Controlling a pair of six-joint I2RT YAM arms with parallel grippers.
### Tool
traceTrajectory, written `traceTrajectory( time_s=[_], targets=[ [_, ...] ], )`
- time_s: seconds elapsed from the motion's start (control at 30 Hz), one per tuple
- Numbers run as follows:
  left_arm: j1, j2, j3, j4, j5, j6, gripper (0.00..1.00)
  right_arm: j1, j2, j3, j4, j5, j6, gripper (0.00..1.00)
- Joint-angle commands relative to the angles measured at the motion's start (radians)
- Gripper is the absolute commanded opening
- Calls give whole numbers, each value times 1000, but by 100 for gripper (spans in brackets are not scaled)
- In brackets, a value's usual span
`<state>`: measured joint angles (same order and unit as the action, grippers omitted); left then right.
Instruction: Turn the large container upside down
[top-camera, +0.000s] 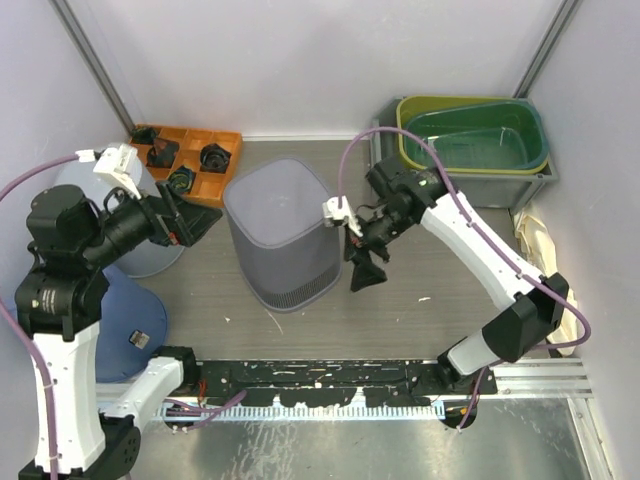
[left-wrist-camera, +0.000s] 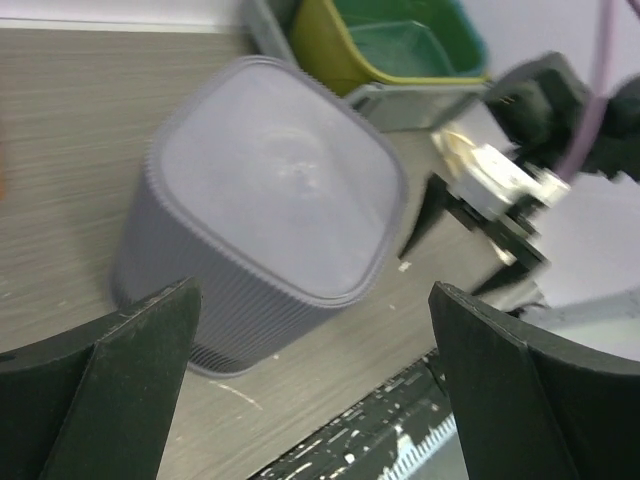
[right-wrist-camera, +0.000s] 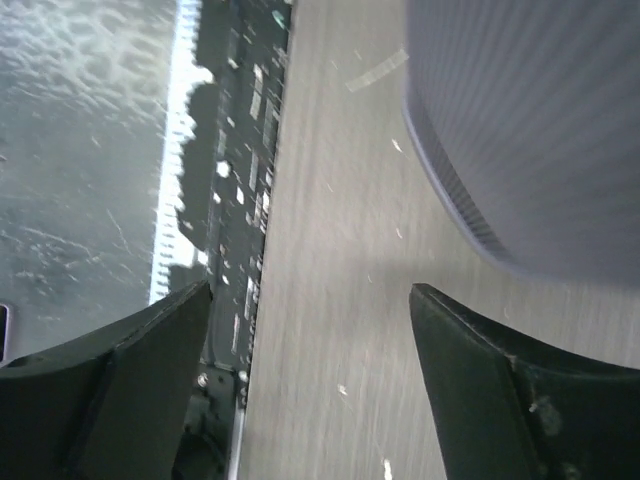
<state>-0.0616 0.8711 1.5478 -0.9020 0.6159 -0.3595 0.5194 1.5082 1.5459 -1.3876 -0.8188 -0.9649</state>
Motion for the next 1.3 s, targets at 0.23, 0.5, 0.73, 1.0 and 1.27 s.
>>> traceTrajectory(
  time_s=[0.23,0.5,0.73,1.0,1.27],
  targets=[
    [-3,-77,-79,40,-140,-9,100,557,6,-173,817,598,667,100],
    [-4,-87,-180,45,-97,-16,99,510,231,-273,1390,1183,682,100],
    [-13,-111,-304,66,-138,-69,98,294,412,-169,1533,984,614,100],
    [-134,57,-105,-12,-464,-21,97,247,606,61,1566,939,558,100],
    [-179,104,-137,54,-473,-94,97,253,836,416,1461,1205,544,100]
  ],
)
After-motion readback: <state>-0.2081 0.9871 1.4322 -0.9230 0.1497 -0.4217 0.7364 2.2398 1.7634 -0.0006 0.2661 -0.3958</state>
